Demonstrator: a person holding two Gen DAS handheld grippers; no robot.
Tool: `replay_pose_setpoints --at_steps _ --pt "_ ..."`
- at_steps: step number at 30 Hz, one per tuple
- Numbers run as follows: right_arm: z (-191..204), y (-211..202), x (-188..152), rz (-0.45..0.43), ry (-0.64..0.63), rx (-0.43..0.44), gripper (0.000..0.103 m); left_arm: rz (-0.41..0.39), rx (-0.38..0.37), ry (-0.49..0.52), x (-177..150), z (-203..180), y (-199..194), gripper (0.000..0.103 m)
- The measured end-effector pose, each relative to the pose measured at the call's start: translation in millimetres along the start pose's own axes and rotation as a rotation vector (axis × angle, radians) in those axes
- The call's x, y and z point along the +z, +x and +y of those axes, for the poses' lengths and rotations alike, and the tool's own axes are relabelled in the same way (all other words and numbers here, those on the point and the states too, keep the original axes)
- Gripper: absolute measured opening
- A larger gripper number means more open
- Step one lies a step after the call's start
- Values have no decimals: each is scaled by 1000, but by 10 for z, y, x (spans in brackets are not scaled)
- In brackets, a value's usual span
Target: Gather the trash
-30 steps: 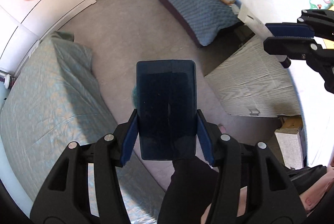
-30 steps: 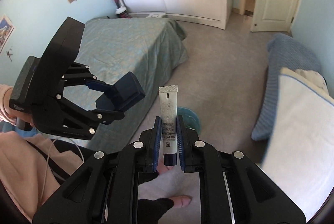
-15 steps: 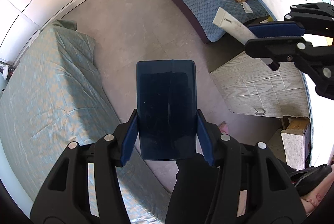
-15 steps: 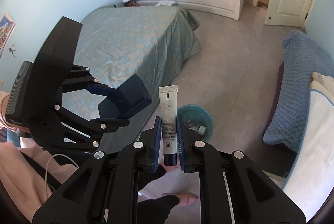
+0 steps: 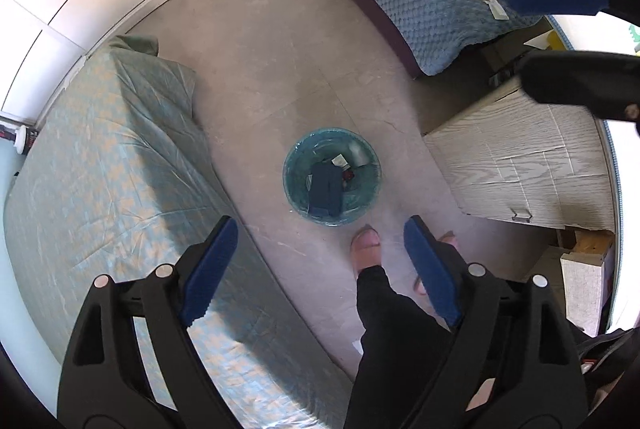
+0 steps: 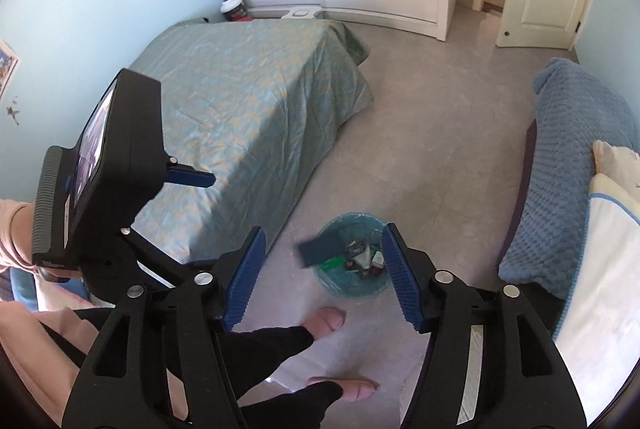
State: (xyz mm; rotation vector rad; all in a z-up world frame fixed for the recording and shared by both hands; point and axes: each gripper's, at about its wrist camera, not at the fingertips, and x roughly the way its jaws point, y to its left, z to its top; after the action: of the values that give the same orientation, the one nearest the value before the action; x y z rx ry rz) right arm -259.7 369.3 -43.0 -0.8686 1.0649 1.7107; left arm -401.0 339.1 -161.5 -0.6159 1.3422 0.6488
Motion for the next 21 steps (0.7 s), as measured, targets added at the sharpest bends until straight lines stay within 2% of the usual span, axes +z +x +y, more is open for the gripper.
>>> replay_pose_setpoints --at_steps 8,21 --pt "-57 -50 -104 8 47 -16 72 7 -5 -13 -109 54 -11 86" --pt "-8 -102 -303 15 85 -36 80 -20 -4 33 -222 -44 -105 88"
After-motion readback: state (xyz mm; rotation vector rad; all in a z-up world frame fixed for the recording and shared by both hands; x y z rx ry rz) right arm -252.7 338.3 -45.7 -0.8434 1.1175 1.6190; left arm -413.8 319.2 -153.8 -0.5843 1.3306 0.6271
